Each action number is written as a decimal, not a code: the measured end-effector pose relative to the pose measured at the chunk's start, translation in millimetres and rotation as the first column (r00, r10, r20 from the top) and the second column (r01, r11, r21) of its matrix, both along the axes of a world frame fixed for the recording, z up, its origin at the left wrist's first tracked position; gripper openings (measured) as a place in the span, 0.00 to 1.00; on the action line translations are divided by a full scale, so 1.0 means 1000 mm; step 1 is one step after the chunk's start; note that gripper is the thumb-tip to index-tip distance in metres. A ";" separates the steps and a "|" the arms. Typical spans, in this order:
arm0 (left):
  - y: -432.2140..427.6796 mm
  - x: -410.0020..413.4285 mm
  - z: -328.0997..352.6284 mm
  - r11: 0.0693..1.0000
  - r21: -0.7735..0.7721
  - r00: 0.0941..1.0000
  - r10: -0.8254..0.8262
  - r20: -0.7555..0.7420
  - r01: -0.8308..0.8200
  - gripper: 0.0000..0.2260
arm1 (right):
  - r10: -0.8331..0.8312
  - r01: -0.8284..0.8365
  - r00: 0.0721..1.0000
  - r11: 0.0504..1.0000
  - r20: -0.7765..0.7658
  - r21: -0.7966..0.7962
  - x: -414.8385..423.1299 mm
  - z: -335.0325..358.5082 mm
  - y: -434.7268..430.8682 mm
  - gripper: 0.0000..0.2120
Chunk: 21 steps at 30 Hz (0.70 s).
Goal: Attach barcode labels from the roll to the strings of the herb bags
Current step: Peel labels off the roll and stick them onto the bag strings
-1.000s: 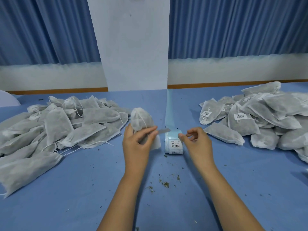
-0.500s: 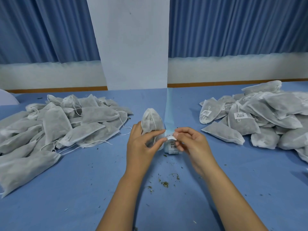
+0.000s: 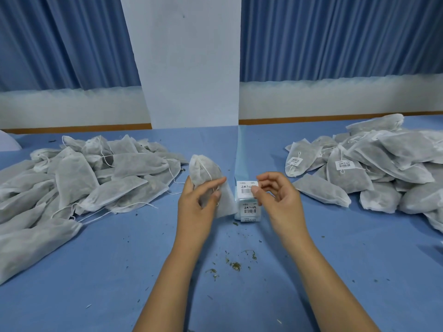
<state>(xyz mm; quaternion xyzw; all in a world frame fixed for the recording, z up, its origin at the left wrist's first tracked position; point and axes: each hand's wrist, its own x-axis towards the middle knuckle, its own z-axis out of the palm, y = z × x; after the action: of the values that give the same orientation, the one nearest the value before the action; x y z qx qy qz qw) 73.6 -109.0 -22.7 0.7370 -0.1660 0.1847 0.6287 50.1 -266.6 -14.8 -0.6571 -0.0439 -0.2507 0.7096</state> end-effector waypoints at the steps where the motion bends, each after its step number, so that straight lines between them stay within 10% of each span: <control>1: -0.001 0.000 0.000 1.000 0.005 1.000 -0.008 0.008 0.008 0.16 | 0.026 -0.026 1.000 0.999 0.016 -0.021 0.000 0.000 0.003 0.11; 21: -0.007 -0.005 -0.004 0.978 0.138 0.984 -0.166 0.064 0.156 0.30 | 0.059 -0.059 0.998 0.991 -0.010 -0.123 0.004 -0.012 0.016 0.15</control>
<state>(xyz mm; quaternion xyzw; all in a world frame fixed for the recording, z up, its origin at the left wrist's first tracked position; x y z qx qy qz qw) 68.9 -116.3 -27.0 0.7537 -0.2606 0.1494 0.5846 54.0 -250.3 -26.8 -0.6989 -0.0766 -0.2244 0.6748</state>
